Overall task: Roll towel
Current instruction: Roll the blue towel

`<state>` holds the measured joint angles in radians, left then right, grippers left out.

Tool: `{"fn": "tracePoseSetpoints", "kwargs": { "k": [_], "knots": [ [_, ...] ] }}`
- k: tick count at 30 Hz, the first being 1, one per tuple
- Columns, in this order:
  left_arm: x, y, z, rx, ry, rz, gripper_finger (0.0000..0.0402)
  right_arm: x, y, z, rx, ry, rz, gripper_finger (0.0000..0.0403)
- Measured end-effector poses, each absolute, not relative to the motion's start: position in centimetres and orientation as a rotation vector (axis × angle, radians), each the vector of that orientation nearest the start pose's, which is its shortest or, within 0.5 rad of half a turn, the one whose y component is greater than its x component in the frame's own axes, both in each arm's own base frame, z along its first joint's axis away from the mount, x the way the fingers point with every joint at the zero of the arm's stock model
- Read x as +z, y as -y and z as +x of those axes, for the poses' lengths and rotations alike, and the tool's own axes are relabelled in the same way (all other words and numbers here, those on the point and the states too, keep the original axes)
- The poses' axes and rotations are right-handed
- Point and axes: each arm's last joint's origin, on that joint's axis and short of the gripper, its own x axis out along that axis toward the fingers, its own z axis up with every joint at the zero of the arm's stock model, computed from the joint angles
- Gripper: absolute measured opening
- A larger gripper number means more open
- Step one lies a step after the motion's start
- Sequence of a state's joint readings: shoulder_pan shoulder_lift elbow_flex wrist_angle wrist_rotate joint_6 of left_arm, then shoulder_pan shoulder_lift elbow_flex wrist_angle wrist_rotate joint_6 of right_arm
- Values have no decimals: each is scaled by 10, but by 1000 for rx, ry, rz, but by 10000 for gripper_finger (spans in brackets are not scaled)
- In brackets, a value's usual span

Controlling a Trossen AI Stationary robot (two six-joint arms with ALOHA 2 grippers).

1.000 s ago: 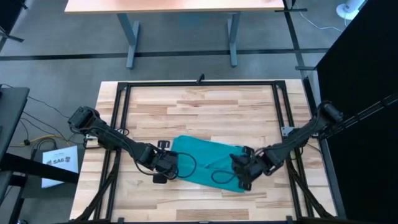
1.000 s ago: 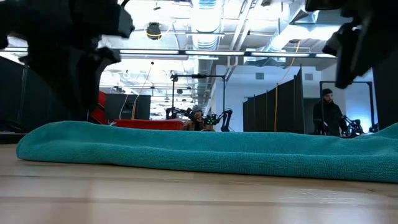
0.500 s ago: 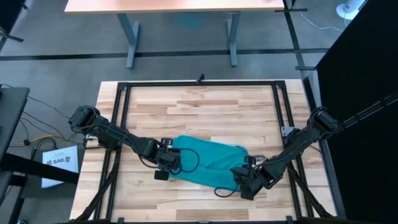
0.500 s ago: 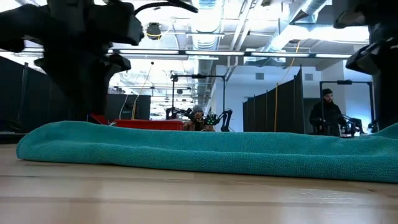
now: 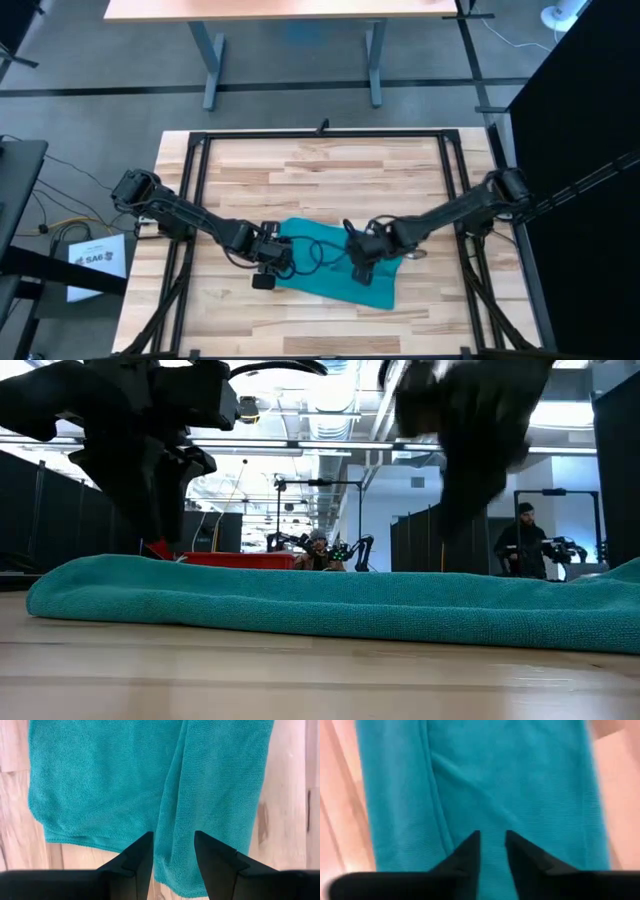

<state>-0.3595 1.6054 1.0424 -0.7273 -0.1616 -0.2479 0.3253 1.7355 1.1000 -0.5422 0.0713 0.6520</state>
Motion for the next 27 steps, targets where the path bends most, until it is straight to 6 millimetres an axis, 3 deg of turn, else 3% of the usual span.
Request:
{"fn": "tracePoseSetpoints", "kwargs": {
  "k": [2, 9, 23, 27],
  "knots": [
    [195, 99, 278, -21, -1254, 130, 128, 169, -114, 320, -112, -1174, 337, 13],
    [194, 99, 276, -32, -1273, 157, 128, 138, -125, 323, -136, -1244, 319, 2],
    [194, 98, 276, -58, -1271, 193, 128, 136, -128, 324, -125, -1229, 323, 0],
    [194, 99, 276, -135, -1289, 160, 128, 136, -128, 324, -125, -1227, 324, 0]
  ]
}}
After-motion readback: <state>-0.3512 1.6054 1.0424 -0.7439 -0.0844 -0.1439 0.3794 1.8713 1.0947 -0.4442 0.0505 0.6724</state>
